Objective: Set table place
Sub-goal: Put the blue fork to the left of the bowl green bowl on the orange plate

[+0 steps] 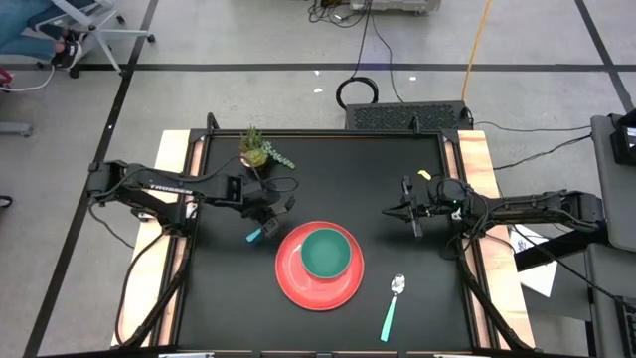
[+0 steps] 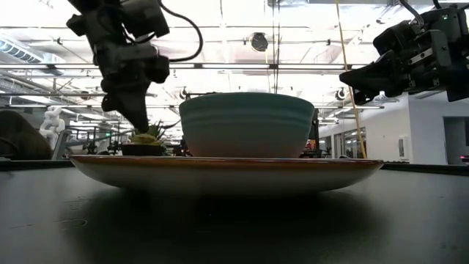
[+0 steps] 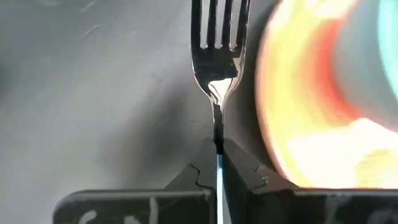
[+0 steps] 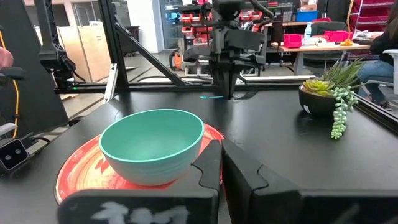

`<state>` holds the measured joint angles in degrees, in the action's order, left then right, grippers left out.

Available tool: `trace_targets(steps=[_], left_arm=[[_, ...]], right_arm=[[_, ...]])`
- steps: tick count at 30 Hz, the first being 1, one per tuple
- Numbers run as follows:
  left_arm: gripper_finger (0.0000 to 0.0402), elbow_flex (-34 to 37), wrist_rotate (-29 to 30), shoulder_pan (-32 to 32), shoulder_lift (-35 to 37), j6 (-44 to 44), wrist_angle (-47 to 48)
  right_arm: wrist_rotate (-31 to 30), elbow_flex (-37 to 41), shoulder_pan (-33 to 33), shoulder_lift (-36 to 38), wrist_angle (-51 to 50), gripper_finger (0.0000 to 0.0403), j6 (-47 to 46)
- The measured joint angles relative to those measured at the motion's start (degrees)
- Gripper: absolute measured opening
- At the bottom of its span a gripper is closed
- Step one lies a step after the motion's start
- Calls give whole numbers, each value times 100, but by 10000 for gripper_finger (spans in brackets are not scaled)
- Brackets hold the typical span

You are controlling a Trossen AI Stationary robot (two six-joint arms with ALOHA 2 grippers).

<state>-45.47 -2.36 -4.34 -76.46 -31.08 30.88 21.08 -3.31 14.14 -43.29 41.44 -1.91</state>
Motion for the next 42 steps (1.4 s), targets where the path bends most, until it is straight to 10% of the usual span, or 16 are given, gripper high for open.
trace_targets(steps=[15,31,42], left_arm=[[5,-11,-164,529,117,-958,-1837],[5,-11,2319,2478,104,-3696,-2634],[5,-15,2298,2853,-370,-4773,-2658]], right_arm=[[0,0,1,9,633,4,300],[0,0,1,9,250,4,93],[2,0,1,11,352,4,-473]])
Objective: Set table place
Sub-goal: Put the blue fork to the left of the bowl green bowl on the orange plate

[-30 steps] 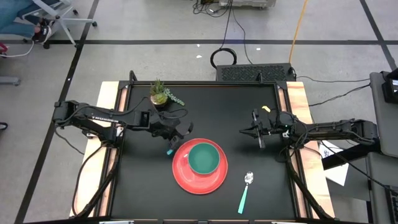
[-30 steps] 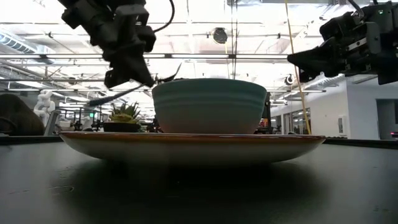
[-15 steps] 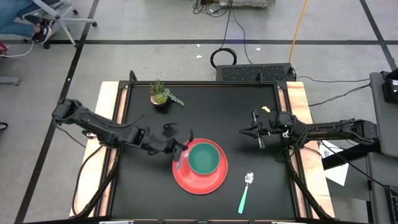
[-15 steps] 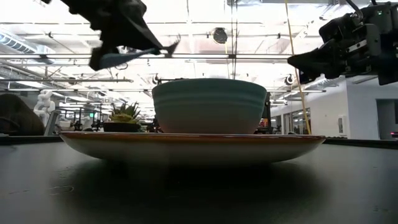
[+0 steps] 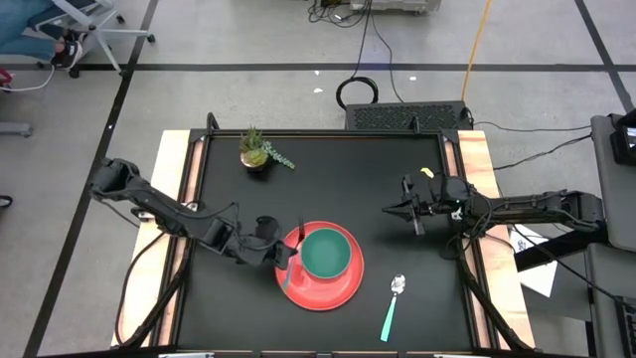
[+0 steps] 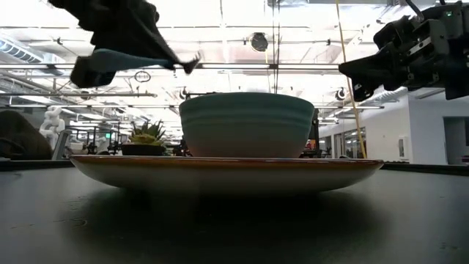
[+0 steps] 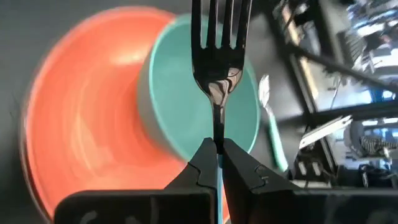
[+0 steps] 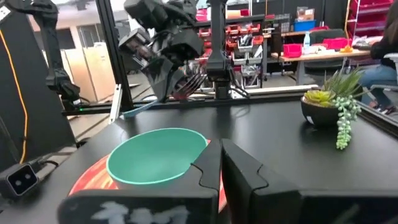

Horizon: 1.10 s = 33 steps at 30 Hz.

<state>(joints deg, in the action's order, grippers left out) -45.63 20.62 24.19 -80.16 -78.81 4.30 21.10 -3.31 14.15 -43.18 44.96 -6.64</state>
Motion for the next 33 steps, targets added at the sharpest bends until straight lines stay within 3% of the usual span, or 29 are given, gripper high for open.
trace_targets(steps=[15,18,26,31,33], left_arm=[[5,-2,-350,-370,-132,87,363],[5,-286,-444,-464,-136,664,924],[5,-2337,780,-399,-126,2427,2884],[5,-3312,1786,-318,-123,1803,4649],[5,-3457,1852,-322,-116,1261,5315]], right_arm=[[4,0,0,0,-198,4,-272],[13,0,0,0,-202,4,-340],[17,0,0,0,-206,4,-342],[20,0,0,0,-210,4,-491],[20,0,0,0,-263,4,-492]])
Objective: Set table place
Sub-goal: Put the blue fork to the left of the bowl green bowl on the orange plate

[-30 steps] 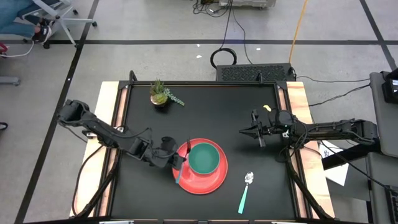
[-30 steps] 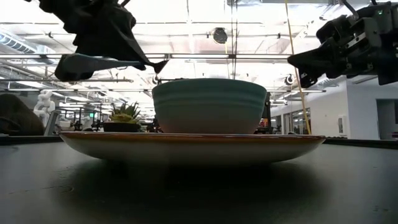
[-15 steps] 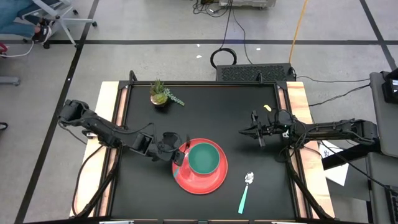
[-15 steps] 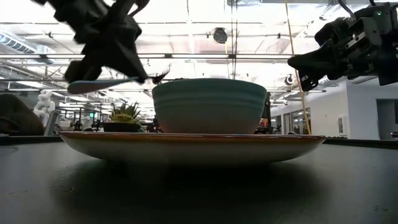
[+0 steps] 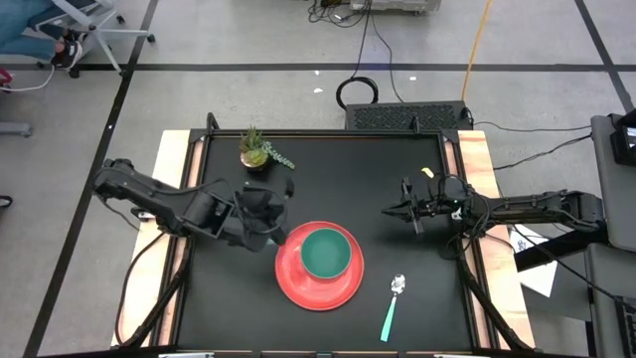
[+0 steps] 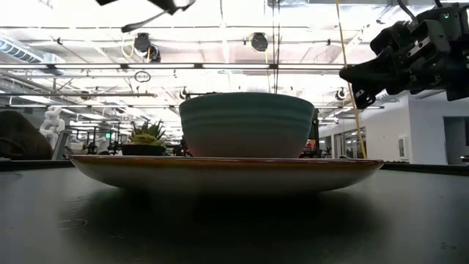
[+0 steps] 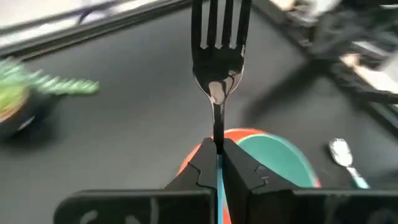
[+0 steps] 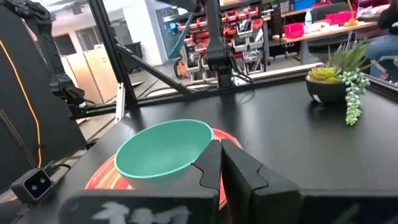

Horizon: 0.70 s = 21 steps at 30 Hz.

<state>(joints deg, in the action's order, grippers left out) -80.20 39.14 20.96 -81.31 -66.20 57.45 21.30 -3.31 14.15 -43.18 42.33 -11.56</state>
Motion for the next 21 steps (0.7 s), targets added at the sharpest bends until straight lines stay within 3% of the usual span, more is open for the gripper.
trace_targets(steps=[3,8,21], left_arm=[[5,52,-537,-91,-14,-665,464],[5,146,-1301,-146,-343,-906,172],[5,146,-2161,-135,-1318,-1031,-716]], right_arm=[[0,0,0,0,-132,4,3],[1,0,0,0,-201,4,11],[2,0,0,0,-191,4,20]])
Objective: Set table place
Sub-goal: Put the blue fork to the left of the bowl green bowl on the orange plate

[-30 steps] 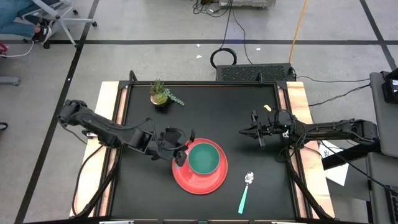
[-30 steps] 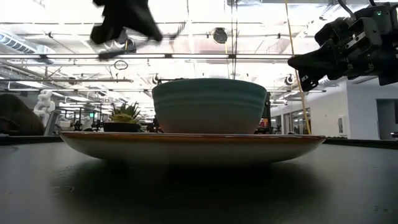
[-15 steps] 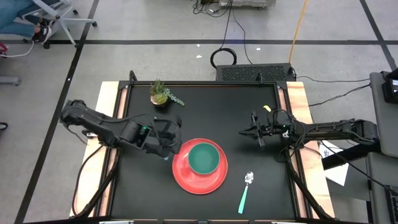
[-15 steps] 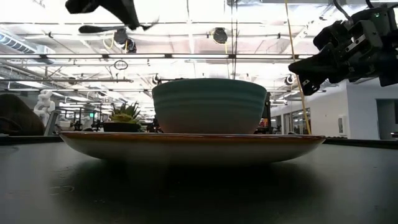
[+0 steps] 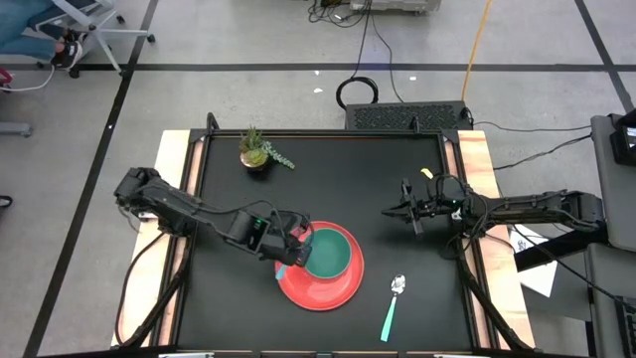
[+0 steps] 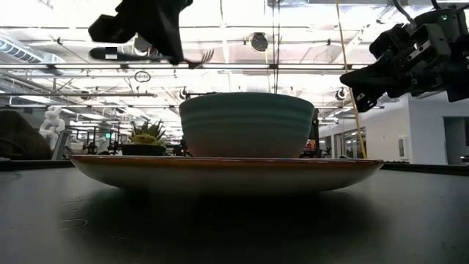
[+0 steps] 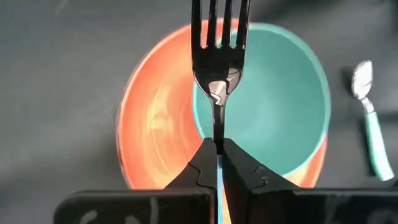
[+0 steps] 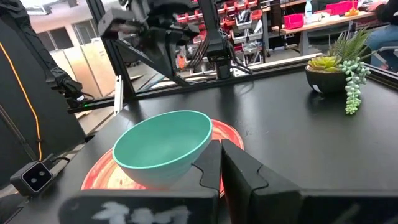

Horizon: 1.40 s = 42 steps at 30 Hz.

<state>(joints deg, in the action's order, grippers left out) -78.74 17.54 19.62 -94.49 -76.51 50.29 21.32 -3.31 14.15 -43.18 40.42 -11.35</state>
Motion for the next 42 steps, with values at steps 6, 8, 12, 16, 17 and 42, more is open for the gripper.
trace_targets(steps=[6,8,12,16,17,42], left_arm=[[5,0,-155,0,-167,-42,-49],[5,0,-205,0,-182,-69,-40],[5,0,-206,0,-178,-112,-24],[5,0,-167,-40,-178,-128,264],[5,13,-199,-54,-178,-167,334],[5,1079,-817,-160,-171,-229,-1062]], right_arm=[[2,-1,0,-2,-36,4,-11],[2,0,0,-2,-39,4,-20],[2,0,0,-2,-42,4,-91],[2,0,-1,-2,-42,4,-149],[2,0,0,-2,-39,4,-148],[4,0,-2,-2,-39,4,-149]])
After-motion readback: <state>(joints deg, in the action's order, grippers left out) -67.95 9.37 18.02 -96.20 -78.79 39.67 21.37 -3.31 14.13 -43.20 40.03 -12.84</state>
